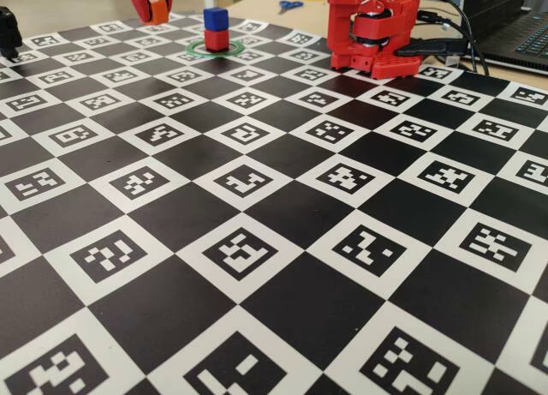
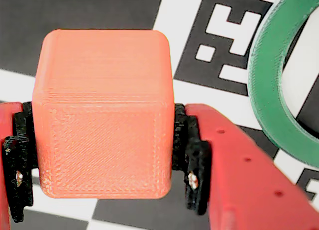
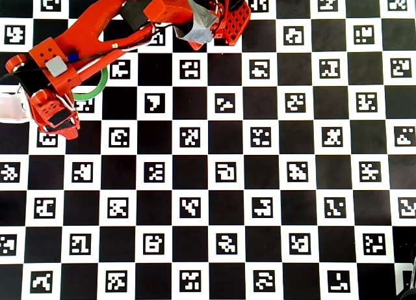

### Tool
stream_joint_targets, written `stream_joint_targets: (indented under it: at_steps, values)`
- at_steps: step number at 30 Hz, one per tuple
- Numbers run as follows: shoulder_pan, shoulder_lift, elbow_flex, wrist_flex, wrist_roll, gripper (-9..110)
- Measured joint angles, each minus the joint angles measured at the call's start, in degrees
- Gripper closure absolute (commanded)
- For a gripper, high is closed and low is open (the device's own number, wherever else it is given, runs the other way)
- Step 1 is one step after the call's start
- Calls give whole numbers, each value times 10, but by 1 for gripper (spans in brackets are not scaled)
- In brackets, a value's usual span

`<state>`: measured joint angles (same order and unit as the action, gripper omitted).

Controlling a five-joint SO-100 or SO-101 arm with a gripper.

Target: Grab the red cube then put it in the green circle then put the blue cube on top and finally the orange cube on top

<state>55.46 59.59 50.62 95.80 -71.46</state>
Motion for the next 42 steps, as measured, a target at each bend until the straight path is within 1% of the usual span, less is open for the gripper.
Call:
stream_joint_targets:
  at_steps: [6, 14, 20, 27, 42]
  values:
    - [0, 40, 0, 33, 0, 90]
    - [16, 134, 4, 36, 18, 90]
    - [36, 184, 55, 37, 35, 91]
    - [69, 238, 147, 27, 28, 91]
    - [142, 265, 240, -7, 5, 91]
